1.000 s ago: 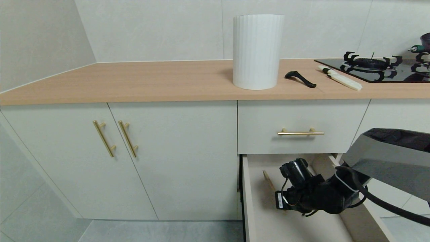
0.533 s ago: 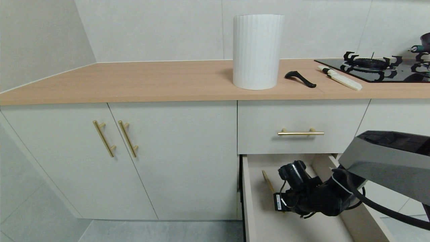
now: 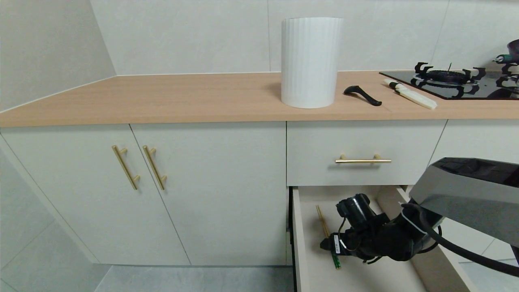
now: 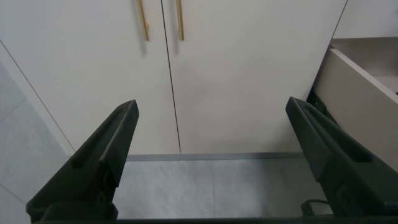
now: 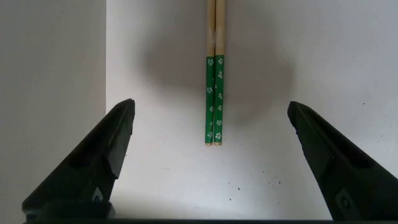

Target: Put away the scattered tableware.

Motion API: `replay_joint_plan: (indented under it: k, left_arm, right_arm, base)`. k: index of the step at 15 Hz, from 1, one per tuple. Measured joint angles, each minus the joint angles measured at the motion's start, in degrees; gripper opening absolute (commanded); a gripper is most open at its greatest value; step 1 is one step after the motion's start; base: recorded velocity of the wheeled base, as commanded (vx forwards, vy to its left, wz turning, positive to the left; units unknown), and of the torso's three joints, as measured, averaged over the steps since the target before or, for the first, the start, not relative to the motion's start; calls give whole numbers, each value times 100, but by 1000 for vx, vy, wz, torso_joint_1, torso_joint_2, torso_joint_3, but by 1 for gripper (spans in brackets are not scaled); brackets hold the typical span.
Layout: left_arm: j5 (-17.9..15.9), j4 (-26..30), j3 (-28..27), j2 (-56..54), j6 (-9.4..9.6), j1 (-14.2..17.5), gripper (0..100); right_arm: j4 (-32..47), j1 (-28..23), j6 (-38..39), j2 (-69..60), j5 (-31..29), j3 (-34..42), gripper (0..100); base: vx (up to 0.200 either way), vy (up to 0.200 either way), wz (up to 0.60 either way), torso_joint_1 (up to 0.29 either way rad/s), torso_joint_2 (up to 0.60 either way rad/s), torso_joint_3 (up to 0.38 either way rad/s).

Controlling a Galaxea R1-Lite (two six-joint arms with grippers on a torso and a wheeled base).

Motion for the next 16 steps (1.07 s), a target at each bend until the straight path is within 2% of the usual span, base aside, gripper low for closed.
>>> replay_joint_plan:
  k: [6, 11, 16]
  left_arm:
    - [0, 0, 0, 0, 0, 0, 100]
    - [0, 0, 0, 0, 0, 0, 100]
    - [0, 0, 0, 0, 0, 0, 100]
  right_arm:
    - [41, -262, -74, -1111, 44, 390, 100]
    - [11, -650, -627, -2502, 52, 837, 100]
    - [-119, -881, -644, -3010, 72, 879, 100]
  base:
    - [0, 0, 0, 0, 0, 0]
    - [0, 0, 0, 0, 0, 0]
    - [0, 0, 0, 0, 0, 0]
